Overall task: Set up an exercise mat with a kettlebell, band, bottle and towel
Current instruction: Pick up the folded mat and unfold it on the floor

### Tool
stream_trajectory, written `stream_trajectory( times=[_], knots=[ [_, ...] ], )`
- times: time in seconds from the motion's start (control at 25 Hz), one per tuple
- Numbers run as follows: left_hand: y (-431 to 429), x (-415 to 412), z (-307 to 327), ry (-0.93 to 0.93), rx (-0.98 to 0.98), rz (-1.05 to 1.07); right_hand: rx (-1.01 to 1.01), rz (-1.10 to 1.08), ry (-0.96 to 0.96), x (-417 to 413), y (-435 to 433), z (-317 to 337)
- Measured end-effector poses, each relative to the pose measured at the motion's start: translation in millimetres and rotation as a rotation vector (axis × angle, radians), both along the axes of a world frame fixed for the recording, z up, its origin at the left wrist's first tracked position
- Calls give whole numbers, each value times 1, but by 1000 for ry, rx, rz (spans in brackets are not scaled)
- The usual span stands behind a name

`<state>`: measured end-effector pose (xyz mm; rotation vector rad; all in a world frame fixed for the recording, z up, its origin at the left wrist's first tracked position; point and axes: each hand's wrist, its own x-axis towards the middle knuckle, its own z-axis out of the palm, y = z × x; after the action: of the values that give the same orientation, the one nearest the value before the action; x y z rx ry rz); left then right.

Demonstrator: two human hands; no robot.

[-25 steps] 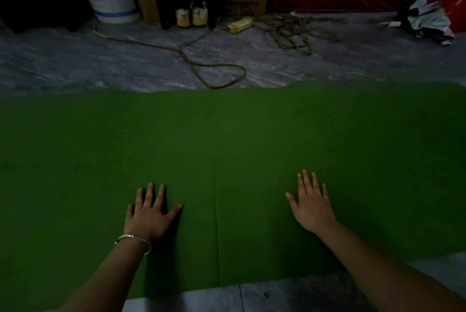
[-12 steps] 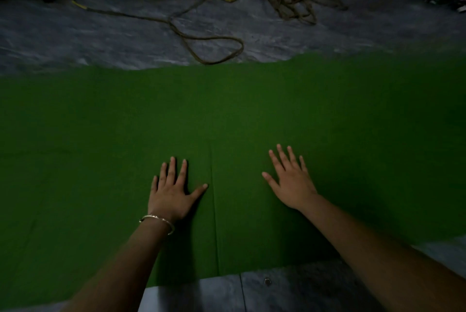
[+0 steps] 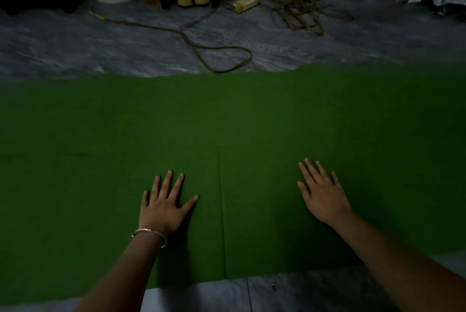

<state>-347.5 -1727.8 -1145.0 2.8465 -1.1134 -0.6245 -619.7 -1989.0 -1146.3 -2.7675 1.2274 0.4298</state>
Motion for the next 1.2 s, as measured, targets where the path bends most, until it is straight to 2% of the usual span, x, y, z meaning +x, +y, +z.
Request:
stream_trajectory(
  times=[0.48, 0.6, 0.68, 0.8, 0.88, 1.04, 1.12, 1.2],
  knots=[
    [11, -12, 14, 64, -1, 24, 68, -101, 0, -14, 21, 6],
    [3, -2, 40, 59, 1, 2, 39, -37, 5, 1, 21, 25],
    [-6, 7, 80, 27, -13, -13, 31, -16, -21, 19, 21, 60],
    [-17, 19, 174, 9, -89, -7, 31, 9, -88, 54, 26, 156],
    [-19, 21, 241, 69, -166, 60, 36, 19, -148, 74, 32, 231],
    [1, 15, 422, 263, -390, 265, 45, 82, -300, 95, 52, 431],
    [20, 8, 518, 367, -494, 389, 85, 48, -362, 102, 64, 533],
    [41, -1, 602, 401, -560, 444, 134, 32, -414, 109, 79, 619]
  ],
)
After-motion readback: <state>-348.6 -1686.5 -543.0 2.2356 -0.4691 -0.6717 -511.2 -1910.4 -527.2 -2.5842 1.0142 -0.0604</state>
